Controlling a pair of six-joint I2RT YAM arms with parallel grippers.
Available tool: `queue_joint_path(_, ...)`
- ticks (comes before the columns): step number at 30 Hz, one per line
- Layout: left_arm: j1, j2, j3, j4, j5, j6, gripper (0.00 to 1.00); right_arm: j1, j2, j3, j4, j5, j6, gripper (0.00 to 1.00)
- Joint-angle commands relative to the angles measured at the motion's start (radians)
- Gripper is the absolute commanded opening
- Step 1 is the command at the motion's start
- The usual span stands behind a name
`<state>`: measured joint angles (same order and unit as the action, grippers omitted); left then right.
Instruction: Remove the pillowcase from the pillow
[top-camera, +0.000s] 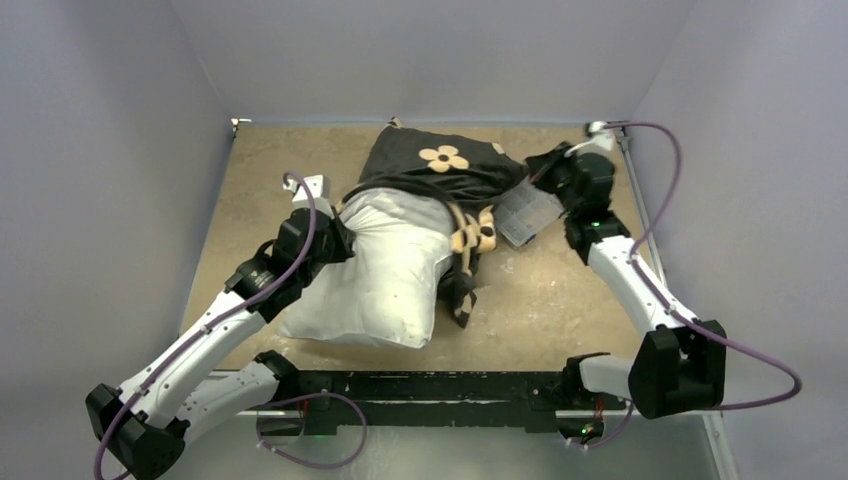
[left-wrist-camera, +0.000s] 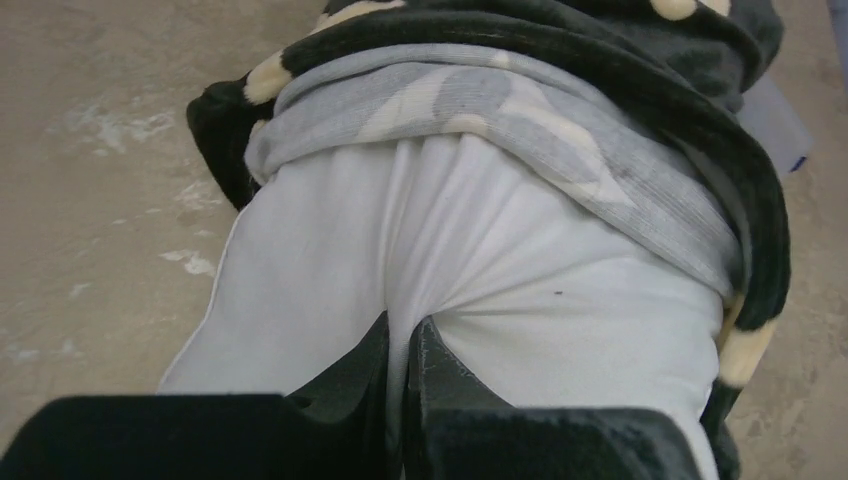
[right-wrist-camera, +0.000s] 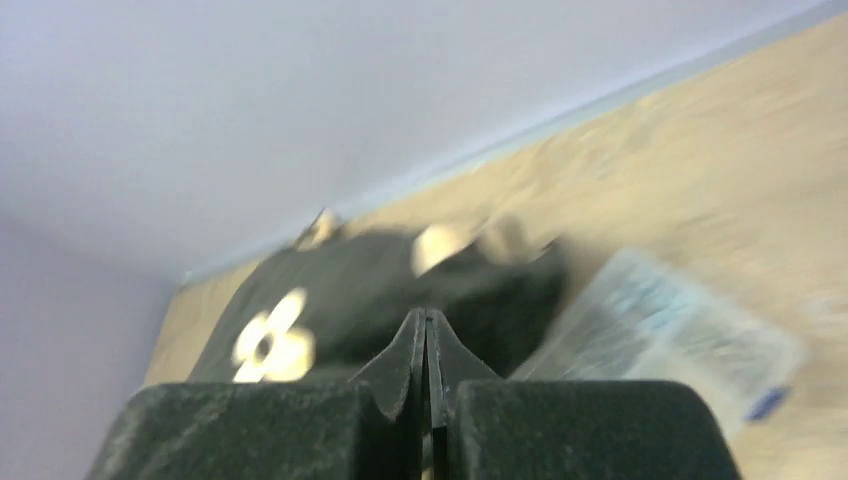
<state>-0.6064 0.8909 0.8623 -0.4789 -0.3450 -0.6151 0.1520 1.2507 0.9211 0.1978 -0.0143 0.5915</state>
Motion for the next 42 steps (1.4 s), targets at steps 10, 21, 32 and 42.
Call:
queue_joint_path(10, 0.034, -0.089, 0.048, -0.033, -0.153, 0.133, 0.00, -0.292, -0.099, -0.034, 0.172, -0.339, -0.097, 0.00)
queue_joint_path(21, 0.034, -0.013, 0.051, 0.052, 0.010, 0.171, 0.00, 0.118, -0.114, -0.171, 0.133, -0.262, -0.148, 0.52)
queue_joint_path(32, 0.038, 0.021, 0.057, 0.079, 0.045, 0.172, 0.00, 0.524, -0.040, -0.152, 0.097, -0.142, -0.063, 0.85)
queue_joint_path(42, 0.038, -0.066, 0.073, 0.039, -0.025, 0.178, 0.00, 0.577, 0.221, -0.084, 0.032, 0.120, 0.009, 0.20)
